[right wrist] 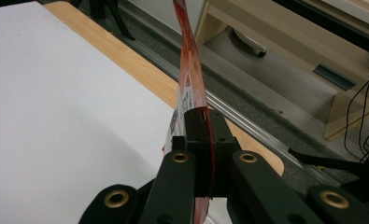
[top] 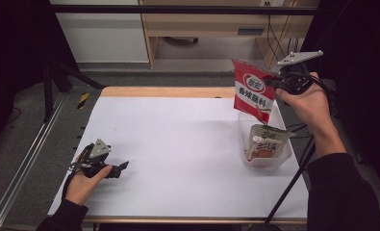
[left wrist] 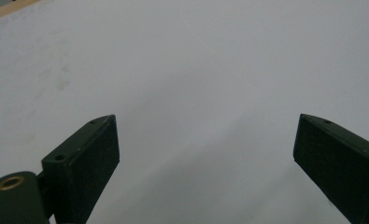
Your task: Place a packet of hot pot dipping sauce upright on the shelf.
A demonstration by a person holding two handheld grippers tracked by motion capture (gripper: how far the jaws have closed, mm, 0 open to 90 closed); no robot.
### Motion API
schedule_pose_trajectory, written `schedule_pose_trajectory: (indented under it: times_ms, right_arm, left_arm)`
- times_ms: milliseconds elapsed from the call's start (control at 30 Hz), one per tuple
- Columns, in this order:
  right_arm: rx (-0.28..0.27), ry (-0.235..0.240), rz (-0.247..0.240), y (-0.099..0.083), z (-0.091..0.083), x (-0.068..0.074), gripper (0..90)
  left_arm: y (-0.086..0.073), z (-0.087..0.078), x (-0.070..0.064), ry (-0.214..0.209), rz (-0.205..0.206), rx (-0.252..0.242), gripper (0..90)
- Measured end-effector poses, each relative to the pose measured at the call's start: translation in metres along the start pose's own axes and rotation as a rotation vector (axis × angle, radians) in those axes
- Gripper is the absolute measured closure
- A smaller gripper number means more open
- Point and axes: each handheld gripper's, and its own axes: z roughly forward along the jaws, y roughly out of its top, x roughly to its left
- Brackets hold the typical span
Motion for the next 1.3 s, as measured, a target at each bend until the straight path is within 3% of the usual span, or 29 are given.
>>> schedule_pose_trajectory:
  times_ms: [633,1000,1300]
  right_arm:
    - [0.015,-0.025,0.06,-0.029,-0.006,-0.015,90.0]
    - [0.021,-0.009,0.091,-0.042,0.007,-0.015,90.0]
    - [0.037,0.0,0.116,-0.063,0.019,-0.016,90.0]
  left_arm:
    - [0.0,0.001,-0.001,-0.002,0.001,0.004,6.8]
    - [0.0,0.001,-0.001,-0.004,-0.002,0.004,6.8]
    - [0.0,0.001,-0.001,-0.002,0.0,0.006,6.8]
